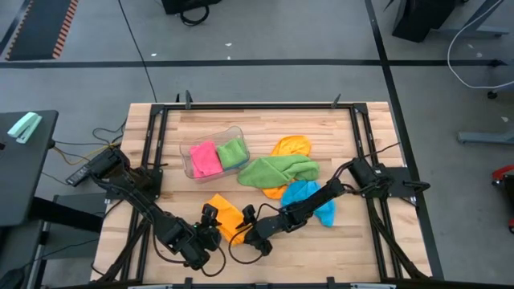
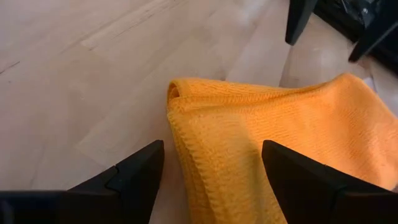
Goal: Fold microfiber towels
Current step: Fold the bottom yellow microfiber towel
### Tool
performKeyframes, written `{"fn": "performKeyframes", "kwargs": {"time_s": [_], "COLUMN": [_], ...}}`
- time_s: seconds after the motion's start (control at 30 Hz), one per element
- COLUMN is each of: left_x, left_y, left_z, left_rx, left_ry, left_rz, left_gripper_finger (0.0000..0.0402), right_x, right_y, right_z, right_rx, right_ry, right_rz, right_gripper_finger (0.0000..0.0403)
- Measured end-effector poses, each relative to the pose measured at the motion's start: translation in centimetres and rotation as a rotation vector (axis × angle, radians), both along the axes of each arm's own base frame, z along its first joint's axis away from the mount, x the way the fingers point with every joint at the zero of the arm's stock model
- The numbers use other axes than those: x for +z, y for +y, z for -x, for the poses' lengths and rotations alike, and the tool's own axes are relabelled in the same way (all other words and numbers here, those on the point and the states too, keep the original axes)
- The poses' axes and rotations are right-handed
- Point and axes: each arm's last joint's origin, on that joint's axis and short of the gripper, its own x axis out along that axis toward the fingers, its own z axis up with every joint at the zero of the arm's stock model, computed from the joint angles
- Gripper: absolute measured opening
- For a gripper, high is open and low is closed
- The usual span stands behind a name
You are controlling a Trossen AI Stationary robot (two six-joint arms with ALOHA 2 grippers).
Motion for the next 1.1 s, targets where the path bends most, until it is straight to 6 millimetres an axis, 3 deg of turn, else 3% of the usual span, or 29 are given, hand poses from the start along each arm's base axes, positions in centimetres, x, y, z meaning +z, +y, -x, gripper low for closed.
{"fn": "performKeyframes", "kwargs": {"time_s": [0.33, 0.77, 0.9, 1.1], "left_x": [0.0, 0.2, 0.2, 0.1], "left_y": [0.3, 2.2, 2.1, 1.5], "left_z": [-0.3, -2.6, -2.6, -1.9], "left_rx": [0.048, 0.146, 0.142, 0.111], "left_ry": [-0.022, -0.065, -0.061, -0.037], "left_rz": [0.024, 0.084, 0.083, 0.084], "left_gripper_finger": [0.0172, 0.0172, 0.0172, 0.0172], "right_x": [-0.1, -0.4, 0.1, 3.1], "right_y": [0.1, -0.1, -0.2, -0.7], "right_z": [0.1, 0.3, 0.6, 1.6], "right_rx": [-0.031, -0.058, -0.068, -0.088], "right_ry": [0.009, 0.045, 0.083, 0.188], "right_rz": [-0.007, -0.010, -0.011, -0.105], "right_gripper_finger": [0.0210, 0.0042, 0.0026, 0.0024]}}
